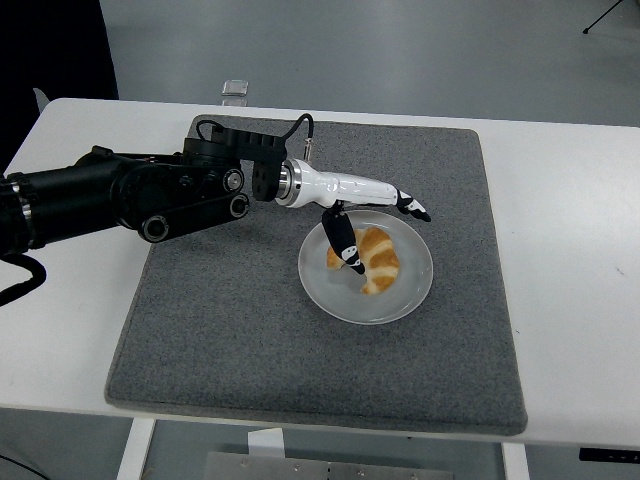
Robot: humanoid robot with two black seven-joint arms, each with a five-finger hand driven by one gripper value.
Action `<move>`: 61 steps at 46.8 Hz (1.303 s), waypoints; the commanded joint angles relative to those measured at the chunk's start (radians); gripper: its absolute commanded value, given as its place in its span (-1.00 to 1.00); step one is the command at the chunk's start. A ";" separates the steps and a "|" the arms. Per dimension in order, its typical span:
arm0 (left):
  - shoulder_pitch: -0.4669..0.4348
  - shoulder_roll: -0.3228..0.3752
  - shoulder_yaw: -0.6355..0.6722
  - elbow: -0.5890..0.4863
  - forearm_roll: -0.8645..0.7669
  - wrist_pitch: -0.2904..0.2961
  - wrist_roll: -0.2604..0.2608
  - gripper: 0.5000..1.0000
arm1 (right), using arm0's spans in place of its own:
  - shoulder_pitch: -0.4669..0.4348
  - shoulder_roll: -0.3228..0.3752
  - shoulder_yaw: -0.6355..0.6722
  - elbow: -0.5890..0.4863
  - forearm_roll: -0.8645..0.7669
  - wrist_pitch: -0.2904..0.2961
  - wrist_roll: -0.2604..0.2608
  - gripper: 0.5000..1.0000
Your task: Place the bread on the plate
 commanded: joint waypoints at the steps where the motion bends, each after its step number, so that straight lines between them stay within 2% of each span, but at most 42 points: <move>1: -0.004 0.017 -0.027 -0.010 -0.059 0.000 0.000 0.97 | 0.000 0.000 0.000 0.000 0.000 0.000 0.001 0.81; 12: 0.001 0.078 -0.148 -0.001 -0.247 0.000 0.001 0.97 | 0.000 0.000 0.000 0.000 0.000 0.000 0.001 0.81; 21: 0.012 0.117 -0.190 0.050 -0.459 0.000 0.001 0.97 | 0.000 0.000 0.000 0.000 0.000 0.001 0.001 0.81; 34: 0.015 0.118 -0.292 0.162 -0.735 0.000 0.001 0.97 | 0.000 0.000 0.000 0.000 0.000 0.001 -0.001 0.81; 45: 0.051 0.120 -0.352 0.255 -0.950 -0.002 0.001 0.97 | 0.000 0.000 0.000 0.002 0.000 0.001 -0.001 0.82; 61: 0.139 0.161 -0.429 0.266 -1.173 -0.002 0.006 0.97 | 0.000 0.000 0.000 0.000 0.000 0.001 -0.001 0.81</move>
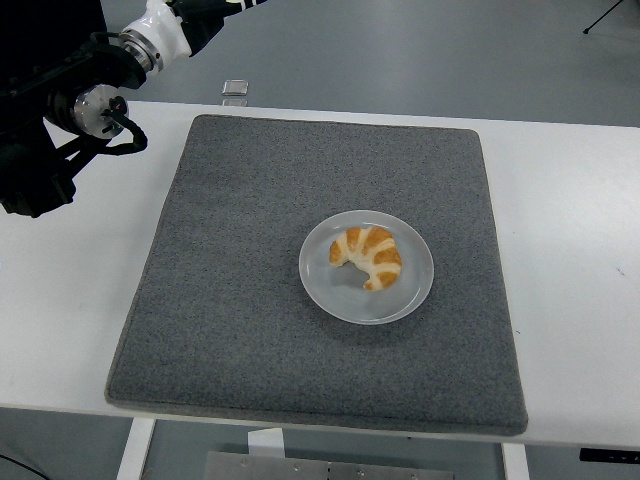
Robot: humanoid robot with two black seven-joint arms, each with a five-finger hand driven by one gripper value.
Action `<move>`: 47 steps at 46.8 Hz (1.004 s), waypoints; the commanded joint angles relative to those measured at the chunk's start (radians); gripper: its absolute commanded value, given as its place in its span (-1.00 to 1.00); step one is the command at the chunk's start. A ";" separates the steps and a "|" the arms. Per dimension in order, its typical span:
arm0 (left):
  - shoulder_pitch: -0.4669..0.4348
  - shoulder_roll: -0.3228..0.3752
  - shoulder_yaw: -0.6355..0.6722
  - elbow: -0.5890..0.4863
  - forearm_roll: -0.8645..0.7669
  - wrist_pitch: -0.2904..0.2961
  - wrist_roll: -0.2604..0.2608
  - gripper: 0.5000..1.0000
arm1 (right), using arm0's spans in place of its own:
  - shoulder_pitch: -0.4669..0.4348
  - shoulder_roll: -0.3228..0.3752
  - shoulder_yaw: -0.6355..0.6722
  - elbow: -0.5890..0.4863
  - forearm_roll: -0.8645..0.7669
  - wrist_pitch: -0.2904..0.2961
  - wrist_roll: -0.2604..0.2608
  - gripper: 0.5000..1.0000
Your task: Place the bread on the plate
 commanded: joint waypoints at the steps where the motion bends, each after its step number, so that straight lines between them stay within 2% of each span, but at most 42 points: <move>1: 0.032 0.006 -0.038 0.001 -0.060 0.000 0.001 0.97 | 0.000 0.000 0.000 0.000 0.000 -0.001 0.000 0.81; 15: 0.151 0.005 -0.204 0.024 -0.121 0.001 0.014 0.97 | 0.000 0.000 0.000 0.000 0.000 0.001 0.000 0.81; 24: 0.210 -0.008 -0.249 0.055 -0.125 0.003 0.009 0.97 | 0.000 0.000 0.000 0.000 0.000 0.001 0.000 0.81; 32: 0.247 -0.057 -0.301 0.101 -0.129 0.026 0.003 0.97 | 0.000 0.000 0.000 0.000 0.000 -0.001 -0.001 0.81; 47: 0.297 -0.123 -0.331 0.105 -0.146 0.028 -0.015 0.97 | -0.002 0.000 -0.003 0.002 0.003 0.001 -0.001 0.81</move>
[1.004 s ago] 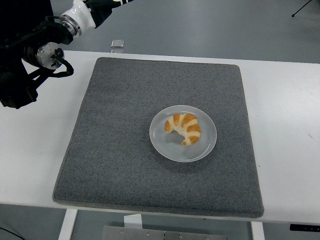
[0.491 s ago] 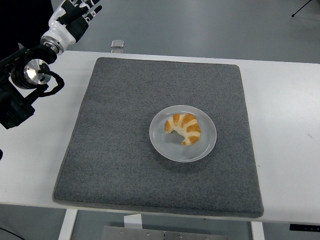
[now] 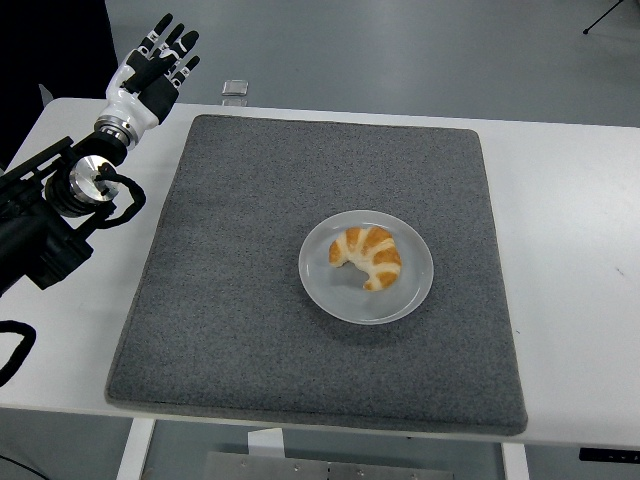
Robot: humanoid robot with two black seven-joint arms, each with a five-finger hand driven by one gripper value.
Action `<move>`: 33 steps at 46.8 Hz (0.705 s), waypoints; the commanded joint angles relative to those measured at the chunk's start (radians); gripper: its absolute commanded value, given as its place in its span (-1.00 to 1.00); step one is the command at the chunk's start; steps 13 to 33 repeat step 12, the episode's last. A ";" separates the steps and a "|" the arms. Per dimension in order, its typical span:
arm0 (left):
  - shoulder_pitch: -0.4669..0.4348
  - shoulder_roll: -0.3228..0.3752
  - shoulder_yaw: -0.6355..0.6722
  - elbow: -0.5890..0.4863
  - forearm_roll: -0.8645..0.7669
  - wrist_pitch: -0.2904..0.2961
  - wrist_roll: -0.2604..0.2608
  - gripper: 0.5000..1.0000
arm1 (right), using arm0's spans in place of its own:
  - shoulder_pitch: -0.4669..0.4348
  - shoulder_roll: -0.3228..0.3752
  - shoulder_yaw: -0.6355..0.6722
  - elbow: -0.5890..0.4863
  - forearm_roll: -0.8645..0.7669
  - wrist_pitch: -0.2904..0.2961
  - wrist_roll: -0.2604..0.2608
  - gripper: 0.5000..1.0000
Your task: Place the bread on the plate
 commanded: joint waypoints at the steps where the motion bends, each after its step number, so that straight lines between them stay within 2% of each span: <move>1: 0.020 -0.027 -0.028 0.000 -0.009 0.000 -0.009 0.97 | 0.000 0.000 0.000 -0.001 -0.001 0.001 0.000 0.81; 8: 0.040 -0.053 -0.043 0.000 -0.009 0.000 -0.024 0.98 | -0.003 0.000 0.000 0.001 0.003 0.001 0.001 0.82; 12: 0.045 -0.060 -0.048 0.000 -0.010 0.000 -0.052 0.97 | -0.005 0.000 0.002 0.001 0.003 0.009 0.001 0.81; 33: 0.045 -0.060 -0.048 0.000 -0.010 0.000 -0.052 0.97 | -0.005 0.000 0.002 0.001 0.003 0.009 0.001 0.81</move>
